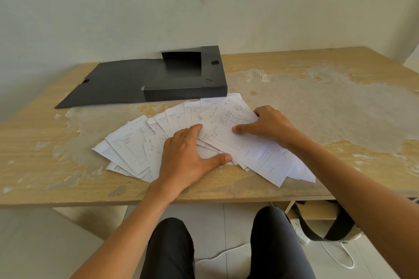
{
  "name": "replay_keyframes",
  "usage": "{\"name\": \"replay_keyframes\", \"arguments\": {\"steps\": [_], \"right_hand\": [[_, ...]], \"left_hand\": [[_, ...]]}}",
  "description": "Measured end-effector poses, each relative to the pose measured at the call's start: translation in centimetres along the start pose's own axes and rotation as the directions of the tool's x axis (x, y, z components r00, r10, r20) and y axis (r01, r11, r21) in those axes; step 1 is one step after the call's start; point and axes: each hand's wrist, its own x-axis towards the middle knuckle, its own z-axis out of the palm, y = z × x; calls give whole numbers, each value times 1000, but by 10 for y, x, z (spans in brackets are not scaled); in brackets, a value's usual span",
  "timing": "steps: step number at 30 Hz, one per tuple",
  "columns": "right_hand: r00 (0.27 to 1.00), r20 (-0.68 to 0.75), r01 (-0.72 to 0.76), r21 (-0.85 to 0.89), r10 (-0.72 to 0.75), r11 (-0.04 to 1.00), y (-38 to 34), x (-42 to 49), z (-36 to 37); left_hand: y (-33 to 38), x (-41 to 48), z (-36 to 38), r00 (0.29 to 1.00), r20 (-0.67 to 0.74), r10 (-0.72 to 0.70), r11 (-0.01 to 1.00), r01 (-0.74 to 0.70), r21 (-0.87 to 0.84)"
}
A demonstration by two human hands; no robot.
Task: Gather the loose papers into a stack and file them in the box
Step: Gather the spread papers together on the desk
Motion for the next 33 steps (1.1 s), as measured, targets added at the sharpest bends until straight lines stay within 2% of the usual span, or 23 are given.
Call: {"name": "replay_keyframes", "arguments": {"steps": [5,10,14,17,21,26,33], "right_hand": [[1000,13,4,36,-4,999,-1,-2,0],[998,65,-1,307,-20,952,-3,-6,-12],[998,-36,-25,469,47,883,3,-2,-23],[990,-115,-38,317,78,948,8,3,-25],[987,-153,-43,50,50,998,8,10,-21],[981,-176,-89,-29,83,996,5,17,-17],[976,-205,-93,-69,77,993,-1,20,-11]], "left_hand": [[1,-1,-1,1000,17,-10,1000,10,-11],[2,-2,-2,1000,20,-11,1000,12,-19],[2,-3,-3,1000,-11,5,998,-5,-58],[-1,-3,-5,996,-84,-9,998,4,-56],[-8,-3,-16,998,55,-38,999,40,-30],[-11,-1,-29,989,134,-59,998,59,4],[-10,3,-27,994,88,-61,998,61,-6]]}}
